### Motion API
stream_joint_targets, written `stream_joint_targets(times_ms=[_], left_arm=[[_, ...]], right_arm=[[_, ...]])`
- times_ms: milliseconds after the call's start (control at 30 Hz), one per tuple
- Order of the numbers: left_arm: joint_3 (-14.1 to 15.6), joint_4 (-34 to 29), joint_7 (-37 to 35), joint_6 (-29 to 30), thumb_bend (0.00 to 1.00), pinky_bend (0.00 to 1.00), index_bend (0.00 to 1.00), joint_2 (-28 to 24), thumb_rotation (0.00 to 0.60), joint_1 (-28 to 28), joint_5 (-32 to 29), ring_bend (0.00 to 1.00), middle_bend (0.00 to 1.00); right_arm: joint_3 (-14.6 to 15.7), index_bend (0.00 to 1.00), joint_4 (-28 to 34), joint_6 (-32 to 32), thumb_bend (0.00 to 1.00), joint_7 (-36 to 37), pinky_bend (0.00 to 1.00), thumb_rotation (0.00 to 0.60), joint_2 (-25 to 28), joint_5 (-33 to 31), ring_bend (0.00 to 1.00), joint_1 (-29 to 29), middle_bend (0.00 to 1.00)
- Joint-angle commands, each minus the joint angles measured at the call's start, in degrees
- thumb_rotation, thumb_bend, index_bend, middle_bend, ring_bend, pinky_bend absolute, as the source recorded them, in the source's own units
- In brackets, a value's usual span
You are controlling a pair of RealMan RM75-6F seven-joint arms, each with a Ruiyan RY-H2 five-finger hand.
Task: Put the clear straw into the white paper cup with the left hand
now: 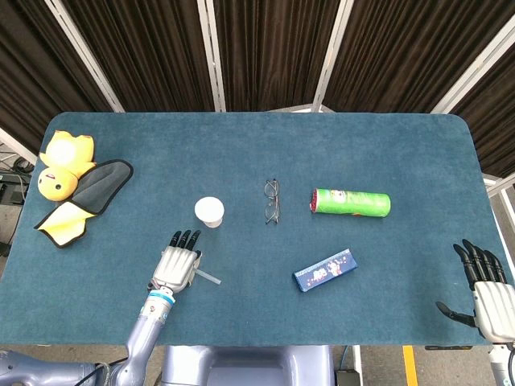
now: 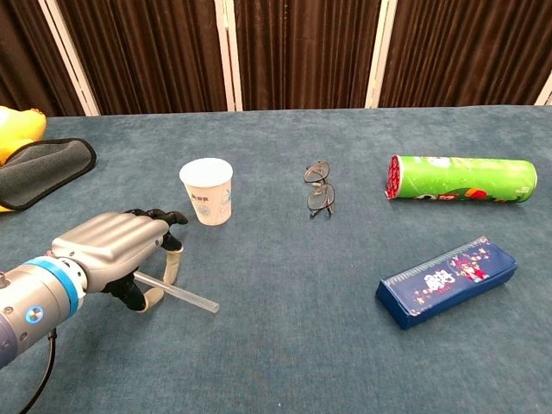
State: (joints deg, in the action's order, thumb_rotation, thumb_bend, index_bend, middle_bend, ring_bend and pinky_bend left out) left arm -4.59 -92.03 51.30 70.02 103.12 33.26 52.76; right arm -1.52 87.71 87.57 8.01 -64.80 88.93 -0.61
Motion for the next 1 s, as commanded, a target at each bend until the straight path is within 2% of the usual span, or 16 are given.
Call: stream_joint_targets(times_ms=[33, 200, 433, 600, 700, 900, 1000], left_arm=[[-0.28, -1.29, -0.95, 0.45, 0.45, 0.05, 0.55, -0.70, 0.600, -0.16, 0.73, 0.00, 0.02], [-1.17, -5.96, -2.86, 2.07, 0.44, 0.05, 0.55, -3.45, 0.600, -0.47, 3.34, 0.00, 0.02], [-4.80, -15.73, -7.19, 3.79, 0.45, 0.05, 0.55, -9.43, 0.600, -1.00, 5.04, 0.00, 0.03], [-9.02, -19.51, -12.60, 3.94, 0.45, 0.05, 0.55, -11.38, 0.600, -0.96, 4.45, 0.00, 0.03], [-12.71, -20.08, -16.74, 3.49, 0.45, 0.04, 0.55, -11.10, 0.600, -0.48, 2.28, 0.00, 0.03], [-21.16, -20.14, -26.15, 0.67, 0.45, 0.04, 0.55, -8.99, 0.600, 1.26, -7.26, 0.00, 0.03], [-23.89, -18.52, -28.72, -1.75, 0.44, 0.03, 0.55, -8.60, 0.600, 2.69, -11.31, 0.00, 0.03]], right_arm=[[-0.01, 0.00, 0.01, -0.03, 0.07, 0.01, 0.00, 0.600, 0.02, -0.02, 0.00, -0.02, 0.00], [-0.02, 0.00, 0.02, -0.05, 0.07, -0.03, 0.00, 0.600, 0.01, -0.06, 0.00, -0.02, 0.00], [-0.05, 0.00, 0.13, 0.12, 0.08, -0.42, 0.00, 0.600, -0.10, -0.08, 0.00, 0.06, 0.00], [-0.03, 0.00, 0.21, 0.08, 0.08, -0.43, 0.00, 0.600, -0.07, -0.08, 0.00, 0.05, 0.00], [-0.02, 0.00, 0.24, 0.02, 0.07, -0.33, 0.00, 0.600, -0.02, -0.07, 0.00, 0.03, 0.00], [-0.06, 0.00, 0.27, -0.35, 0.08, 0.03, 0.00, 0.600, 0.15, -0.19, 0.00, -0.16, 0.00], [-0.10, 0.00, 0.36, -0.61, 0.08, 0.21, 0.00, 0.600, 0.26, -0.29, 0.00, -0.29, 0.00]])
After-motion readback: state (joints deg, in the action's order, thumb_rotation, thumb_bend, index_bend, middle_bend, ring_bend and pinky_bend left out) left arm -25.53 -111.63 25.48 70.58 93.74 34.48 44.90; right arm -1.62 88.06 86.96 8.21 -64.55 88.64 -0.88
